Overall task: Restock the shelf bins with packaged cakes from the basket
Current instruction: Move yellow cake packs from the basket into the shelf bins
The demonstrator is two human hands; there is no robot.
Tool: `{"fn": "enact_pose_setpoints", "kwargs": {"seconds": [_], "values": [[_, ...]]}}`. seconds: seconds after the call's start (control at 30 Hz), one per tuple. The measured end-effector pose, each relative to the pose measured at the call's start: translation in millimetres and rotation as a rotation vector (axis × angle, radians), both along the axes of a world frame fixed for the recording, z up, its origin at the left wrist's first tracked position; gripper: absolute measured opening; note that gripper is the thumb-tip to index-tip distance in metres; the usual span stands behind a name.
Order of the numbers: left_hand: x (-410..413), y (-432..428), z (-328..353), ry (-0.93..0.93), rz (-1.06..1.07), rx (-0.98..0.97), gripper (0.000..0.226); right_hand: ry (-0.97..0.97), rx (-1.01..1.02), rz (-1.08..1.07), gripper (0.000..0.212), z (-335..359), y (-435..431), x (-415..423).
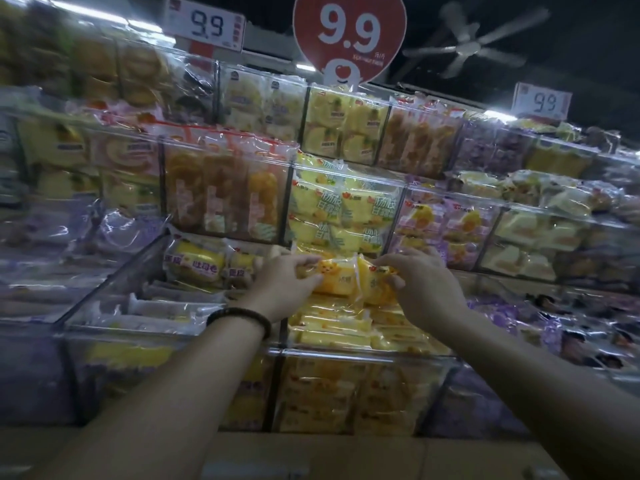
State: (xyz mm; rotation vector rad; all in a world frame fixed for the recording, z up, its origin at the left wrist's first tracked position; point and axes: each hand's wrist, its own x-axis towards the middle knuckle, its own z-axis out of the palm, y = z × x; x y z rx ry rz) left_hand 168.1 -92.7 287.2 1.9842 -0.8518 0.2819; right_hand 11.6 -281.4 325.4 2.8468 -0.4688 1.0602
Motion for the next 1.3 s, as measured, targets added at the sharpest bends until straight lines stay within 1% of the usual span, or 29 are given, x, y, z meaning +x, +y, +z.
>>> {"fn": "enact_pose_setpoints", "kwargs": {"seconds": [0.07,0.1,0.13,0.2,0.23,0.3,0.37,0.47,0.53,0.57,0.67,0.73,0.83,0.87,0.93,1.03,1.1,1.17,1.2,1.3], "values": [[-4,0,4,-0.067,-0.047,-0.081,0.041,0.026,0.004,-0.020,0.039,-4,-1,4],[-5,1,6,-0.095,-0.077,-0.107,0.042,0.050,0.024,-0.024,0.040,-6,-1,5],[-6,2,6,-0.099,-0.107,-0.099,0.038,0.073,0.050,-0.027,0.041,-7,-2,7],[-9,1,6,-0.087,-0.142,-0.001,0.026,0.091,0.072,-0.034,0.042,-6,-5,7],[-10,-1,5,-0.104,-0.144,0.065,0.025,0.080,0.063,-0.039,0.042,-5,-6,7],[-12,-3,4,-0.149,-0.145,0.166,0.032,0.030,0.001,-0.049,0.043,-5,-7,6],[-11,-4,4,-0.153,-0.154,0.230,0.038,0.020,-0.040,-0.033,0.044,-9,-7,7],[-7,-2,4,-0.073,-0.241,0.237,0.049,0.061,-0.014,-0.005,0.045,-14,-11,8],[-3,0,3,0.003,-0.318,0.157,0.061,0.081,0.032,0.017,0.048,-12,-12,6],[-2,1,3,0.022,-0.345,0.115,0.061,0.094,0.066,0.030,0.051,-11,-11,4],[-5,3,4,-0.009,-0.376,0.010,0.050,0.102,0.170,0.055,0.068,-10,-5,-9],[-10,7,6,-0.021,-0.365,-0.131,0.044,0.080,0.195,0.078,0.071,-12,2,-23],[-24,15,16,0.038,-0.299,-0.419,0.025,0.040,0.171,0.109,0.055,-13,11,-55],[-30,19,21,0.021,-0.255,-0.461,0.020,0.032,0.171,0.118,0.048,-14,13,-65],[-48,29,28,-0.047,-0.207,-0.481,0.018,0.031,0.174,0.139,0.037,-17,18,-84],[-96,47,21,-0.173,-0.243,-0.385,0.016,0.006,0.179,0.180,0.026,-29,25,-109],[-132,60,0,-0.201,-0.317,-0.296,0.017,-0.032,0.204,0.228,0.017,-40,35,-123],[-161,75,-30,-0.130,-0.415,-0.222,0.018,-0.082,0.257,0.275,0.008,-57,47,-136],[-172,82,-46,-0.073,-0.455,-0.163,0.017,-0.101,0.291,0.284,0.008,-67,54,-140],[-190,97,-98,0.112,-0.519,0.106,0.013,-0.072,0.380,0.279,0.006,-108,73,-148]]}}
